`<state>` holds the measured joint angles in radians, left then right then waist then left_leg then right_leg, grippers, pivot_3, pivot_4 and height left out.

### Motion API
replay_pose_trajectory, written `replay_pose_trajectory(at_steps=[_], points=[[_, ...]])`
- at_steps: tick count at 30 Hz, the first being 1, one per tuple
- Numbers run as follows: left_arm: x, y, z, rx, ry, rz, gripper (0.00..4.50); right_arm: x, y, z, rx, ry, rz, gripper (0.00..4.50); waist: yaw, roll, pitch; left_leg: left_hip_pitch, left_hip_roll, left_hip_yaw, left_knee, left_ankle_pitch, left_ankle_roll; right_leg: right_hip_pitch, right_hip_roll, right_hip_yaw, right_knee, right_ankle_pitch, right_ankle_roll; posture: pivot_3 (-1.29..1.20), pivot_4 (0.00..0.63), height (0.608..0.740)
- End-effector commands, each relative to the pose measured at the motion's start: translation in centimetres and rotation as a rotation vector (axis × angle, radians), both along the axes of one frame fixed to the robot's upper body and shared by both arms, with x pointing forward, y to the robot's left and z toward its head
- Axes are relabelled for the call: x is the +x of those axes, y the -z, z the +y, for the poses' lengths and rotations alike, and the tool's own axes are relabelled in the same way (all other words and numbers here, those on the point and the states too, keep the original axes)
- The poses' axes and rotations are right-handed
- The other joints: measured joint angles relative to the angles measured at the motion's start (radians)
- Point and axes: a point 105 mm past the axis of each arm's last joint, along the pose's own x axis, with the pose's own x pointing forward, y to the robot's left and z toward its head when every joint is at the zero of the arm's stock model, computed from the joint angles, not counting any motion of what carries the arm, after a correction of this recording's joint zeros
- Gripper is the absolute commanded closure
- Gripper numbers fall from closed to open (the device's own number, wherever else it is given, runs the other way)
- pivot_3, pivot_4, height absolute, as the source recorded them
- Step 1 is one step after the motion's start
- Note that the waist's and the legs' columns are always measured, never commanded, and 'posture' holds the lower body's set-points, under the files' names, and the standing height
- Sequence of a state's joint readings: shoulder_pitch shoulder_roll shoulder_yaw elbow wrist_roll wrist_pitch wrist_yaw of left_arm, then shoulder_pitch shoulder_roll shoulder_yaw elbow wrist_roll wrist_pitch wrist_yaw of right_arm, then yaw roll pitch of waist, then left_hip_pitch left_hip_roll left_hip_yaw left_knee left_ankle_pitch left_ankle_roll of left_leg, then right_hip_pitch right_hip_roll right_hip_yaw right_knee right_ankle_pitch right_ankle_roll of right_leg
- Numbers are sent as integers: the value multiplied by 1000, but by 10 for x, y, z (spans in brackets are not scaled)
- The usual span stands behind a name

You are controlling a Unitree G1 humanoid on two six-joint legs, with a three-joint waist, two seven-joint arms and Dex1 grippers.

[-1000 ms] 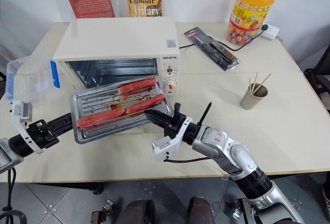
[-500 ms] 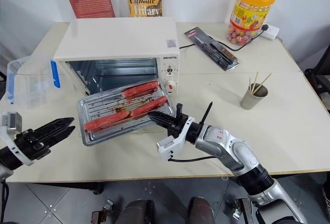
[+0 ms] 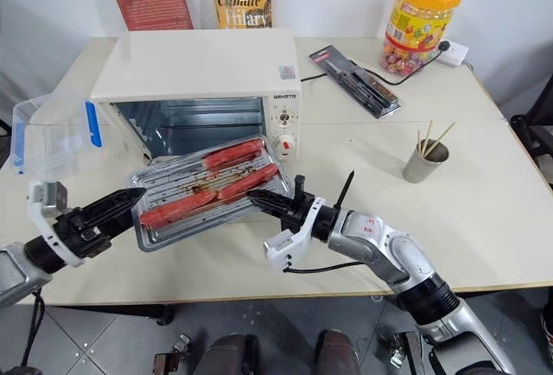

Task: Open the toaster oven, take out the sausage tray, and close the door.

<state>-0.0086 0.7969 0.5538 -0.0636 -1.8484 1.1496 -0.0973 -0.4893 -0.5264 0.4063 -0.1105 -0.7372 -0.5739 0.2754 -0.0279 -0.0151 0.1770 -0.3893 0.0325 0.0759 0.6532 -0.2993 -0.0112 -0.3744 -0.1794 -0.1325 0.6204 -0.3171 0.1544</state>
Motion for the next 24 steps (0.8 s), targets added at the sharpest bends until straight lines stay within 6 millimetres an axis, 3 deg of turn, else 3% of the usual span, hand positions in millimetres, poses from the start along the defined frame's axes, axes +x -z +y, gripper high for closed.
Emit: replay_pose_trajectory(at_steps=[1,2,5,18,22,24], points=[[5,-5,-4,-13,22,-30,0,-4,-20,-2,52,-28,-44,4479,0,0,0,0,0,0,0,0,0,0,0,0,0,0,0,0,150,740],[7,-5,-5,-14,26,-29,0,-4,-20,-2,52,-30,-44,4479,0,0,0,0,0,0,0,0,0,0,0,0,0,0,0,0,150,740],[8,-2,-8,-3,53,-16,594,-5,-20,-2,48,-40,-41,4500,0,0,0,0,0,1,0,0,0,0,0,0,0,0,0,0,150,740],[8,5,-10,-9,87,34,4446,-7,-23,-2,59,-68,4,4500,0,0,0,0,0,1,0,0,0,-1,0,0,0,0,0,0,150,740],[8,7,-12,-15,89,42,4491,-4,-24,-2,62,-51,48,4500,0,0,0,0,0,1,0,0,0,0,0,0,0,0,0,0,150,740],[9,10,-11,-16,78,50,4500,-3,-24,-2,42,-39,47,3829,-1,0,0,0,0,1,0,0,0,-1,0,0,0,0,0,0,150,740]])
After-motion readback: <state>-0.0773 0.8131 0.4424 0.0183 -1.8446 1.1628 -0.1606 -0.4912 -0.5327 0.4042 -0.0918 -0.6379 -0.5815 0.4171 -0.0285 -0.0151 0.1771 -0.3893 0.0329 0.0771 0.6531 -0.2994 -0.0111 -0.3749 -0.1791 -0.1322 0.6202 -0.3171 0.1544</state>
